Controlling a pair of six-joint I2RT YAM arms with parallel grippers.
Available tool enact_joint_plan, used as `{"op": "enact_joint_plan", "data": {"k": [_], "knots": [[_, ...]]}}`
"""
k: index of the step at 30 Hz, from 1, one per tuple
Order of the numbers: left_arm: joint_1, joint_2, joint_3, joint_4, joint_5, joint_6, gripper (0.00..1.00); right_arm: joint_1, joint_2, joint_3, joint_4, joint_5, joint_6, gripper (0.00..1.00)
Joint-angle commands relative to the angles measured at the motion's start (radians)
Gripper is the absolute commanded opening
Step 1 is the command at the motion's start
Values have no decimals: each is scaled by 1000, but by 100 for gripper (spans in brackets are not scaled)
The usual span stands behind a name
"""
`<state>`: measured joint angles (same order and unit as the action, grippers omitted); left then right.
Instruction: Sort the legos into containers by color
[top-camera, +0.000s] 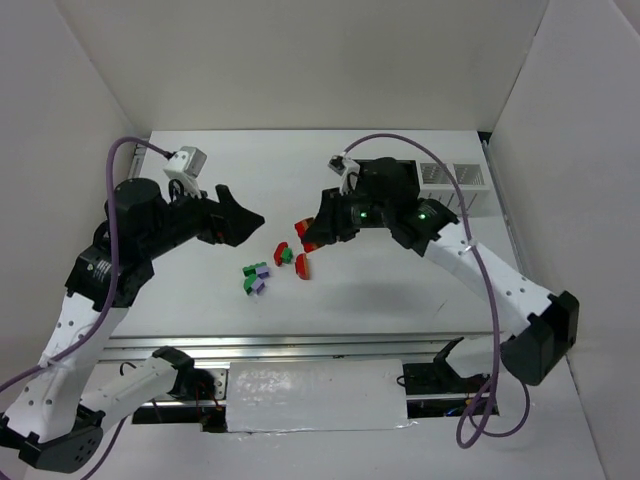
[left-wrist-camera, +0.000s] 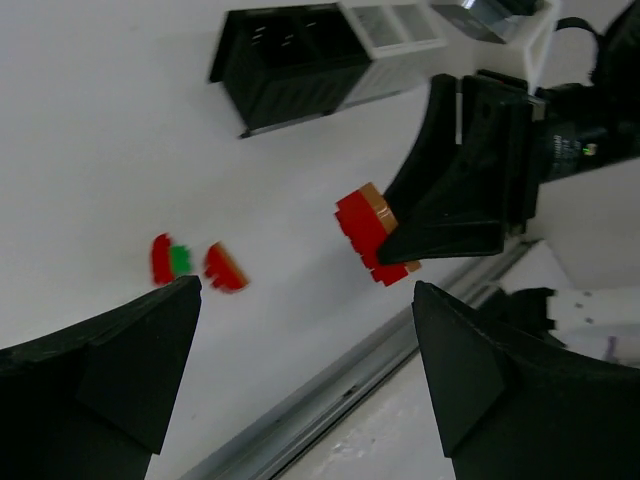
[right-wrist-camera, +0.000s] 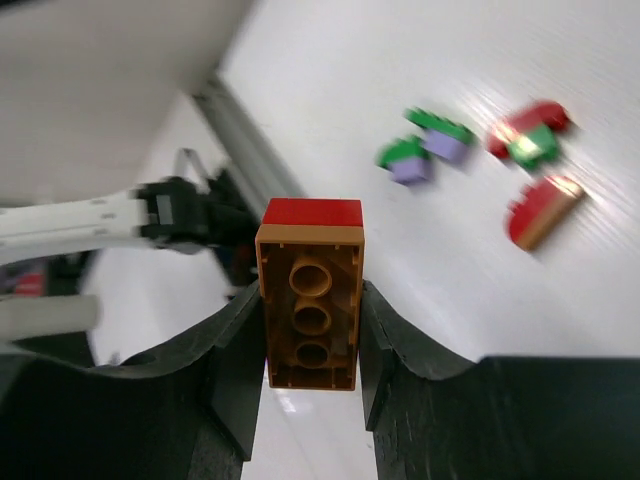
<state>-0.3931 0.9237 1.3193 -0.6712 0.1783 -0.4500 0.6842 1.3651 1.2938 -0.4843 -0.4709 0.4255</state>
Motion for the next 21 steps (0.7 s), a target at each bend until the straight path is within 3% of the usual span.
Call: {"op": "enact_joint_plan", "data": {"k": [1,7,12,17,21], "knots": [[0,-28,-37,335,346,-77,100,-24,-109,-28,214,-345,76,5],[0,20,-98,617,545,-248,99,-48,-208,-106,516,-477,238,5],[0,40,-172,830,685,-366,92,-72,-257,-200,748,-522,358,4],[-1,56,-218,1008,771,-486,86,-75,-271,-203,756,-508,372,4],[-10,69,-236,1053,799,-526,83,-75,-278,-192,722,-492,343,4]]}}
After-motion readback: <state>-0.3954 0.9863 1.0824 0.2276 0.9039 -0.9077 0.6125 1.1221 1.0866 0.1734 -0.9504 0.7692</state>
